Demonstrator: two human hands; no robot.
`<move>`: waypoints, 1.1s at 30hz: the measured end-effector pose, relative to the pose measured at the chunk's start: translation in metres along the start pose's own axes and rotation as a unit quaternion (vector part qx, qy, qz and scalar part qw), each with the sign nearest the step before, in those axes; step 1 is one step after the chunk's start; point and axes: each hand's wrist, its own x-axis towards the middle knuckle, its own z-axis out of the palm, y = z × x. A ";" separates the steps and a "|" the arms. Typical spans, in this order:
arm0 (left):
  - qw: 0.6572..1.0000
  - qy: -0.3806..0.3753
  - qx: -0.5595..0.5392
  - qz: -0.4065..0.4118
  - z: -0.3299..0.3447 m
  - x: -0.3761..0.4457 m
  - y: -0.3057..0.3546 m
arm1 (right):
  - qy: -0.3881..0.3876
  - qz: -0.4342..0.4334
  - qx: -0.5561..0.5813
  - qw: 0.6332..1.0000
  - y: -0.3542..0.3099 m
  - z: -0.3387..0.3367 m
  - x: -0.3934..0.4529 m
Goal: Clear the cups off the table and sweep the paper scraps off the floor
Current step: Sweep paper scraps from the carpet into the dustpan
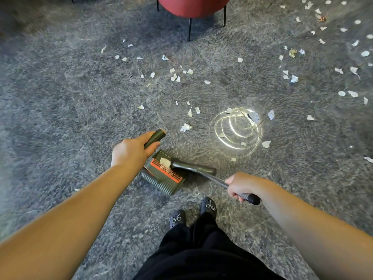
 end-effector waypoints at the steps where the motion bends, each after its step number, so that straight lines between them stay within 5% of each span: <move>1: 1.000 0.001 -0.001 -0.003 -0.001 0.000 0.000 | -0.003 -0.002 0.024 1.000 0.001 0.000 -0.004; 21: 0.997 0.048 -0.050 0.017 -0.014 0.031 -0.040 | 0.096 -0.015 0.247 0.964 -0.016 -0.010 -0.020; 27: 0.997 0.046 -0.047 0.032 -0.030 0.082 -0.023 | 0.112 -0.015 0.318 0.941 -0.030 -0.063 0.007; 33: 0.999 0.030 -0.043 0.014 -0.052 0.150 0.008 | 0.128 -0.010 0.276 0.953 -0.054 -0.141 0.036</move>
